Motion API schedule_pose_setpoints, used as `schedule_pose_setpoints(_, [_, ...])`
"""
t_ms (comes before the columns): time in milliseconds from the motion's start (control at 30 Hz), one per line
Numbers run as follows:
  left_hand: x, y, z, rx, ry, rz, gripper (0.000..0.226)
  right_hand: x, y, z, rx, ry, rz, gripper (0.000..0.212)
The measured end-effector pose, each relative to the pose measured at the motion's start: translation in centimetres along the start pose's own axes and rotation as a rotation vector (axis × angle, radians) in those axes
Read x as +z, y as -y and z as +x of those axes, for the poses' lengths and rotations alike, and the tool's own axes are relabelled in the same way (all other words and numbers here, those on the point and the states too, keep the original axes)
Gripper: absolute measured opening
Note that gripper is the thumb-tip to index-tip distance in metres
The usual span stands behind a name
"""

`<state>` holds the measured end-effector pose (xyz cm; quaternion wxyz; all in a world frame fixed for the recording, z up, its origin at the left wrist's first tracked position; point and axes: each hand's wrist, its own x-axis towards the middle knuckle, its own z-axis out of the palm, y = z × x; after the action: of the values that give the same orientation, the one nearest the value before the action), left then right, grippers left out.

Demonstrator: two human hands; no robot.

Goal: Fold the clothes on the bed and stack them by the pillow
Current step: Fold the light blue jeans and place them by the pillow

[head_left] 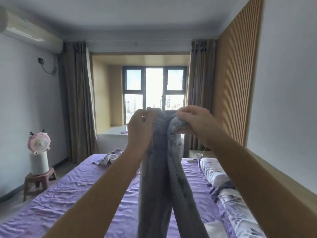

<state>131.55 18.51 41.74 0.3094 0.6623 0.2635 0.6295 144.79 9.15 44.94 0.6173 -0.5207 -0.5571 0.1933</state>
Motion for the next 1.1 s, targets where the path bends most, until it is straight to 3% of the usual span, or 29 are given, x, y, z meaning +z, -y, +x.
schedule_pose_setpoints(100, [1.3,0.4,-0.8,0.008,0.057,-0.044,0.019,0.4,-0.6,0.5,-0.049,0.212,-0.281,0.031])
schedule_pose_setpoints(167, [1.4,1.1,-0.4,-0.023,0.084,-0.083,0.016,0.1,-1.2,0.9,-0.100,0.266,-0.413,0.034])
schedule_pose_setpoints(267, [1.5,2.2,-0.1,-0.061,0.178,-0.132,0.015,0.1,-2.2,1.7,-0.211,0.117,-0.555,0.018])
schedule_pose_setpoints(467, [1.2,2.5,1.4,-0.222,0.300,-0.331,0.038,2.0,-4.2,3.5,-0.349,-0.134,-0.775,0.015])
schedule_pose_setpoints(533, [0.6,2.9,1.9,-0.139,0.409,-0.288,0.028,2.3,-4.7,4.1,-0.418,-0.180,-0.780,0.015])
schedule_pose_setpoints(600, [-0.1,3.6,2.3,-0.056,0.450,-0.239,0.017,2.1,-5.2,4.8,-0.480,-0.207,-0.787,0.021])
schedule_pose_setpoints(667, [-0.8,4.6,2.6,-0.054,0.443,-0.255,0.012,1.3,-6.0,5.0,-0.423,-0.199,-0.840,0.042])
schedule_pose_setpoints(733, [-1.6,5.6,3.2,-0.090,0.423,-0.284,0.009,-0.2,-7.3,4.4,-0.240,-0.148,-0.745,0.058])
schedule_pose_setpoints(867, [-3.5,7.2,4.5,-0.174,0.438,-0.421,0.008,-1.4,-10.8,1.2,0.160,0.115,-0.123,0.069])
schedule_pose_setpoints(967, [-4.4,7.9,5.1,-0.183,0.483,-0.464,0.009,1.3,-12.4,0.0,0.204,0.192,0.202,0.061])
schedule_pose_setpoints(1100, [-5.8,8.8,6.2,-0.145,0.430,-0.331,0.006,5.0,-12.0,0.9,0.119,-0.019,0.185,0.050])
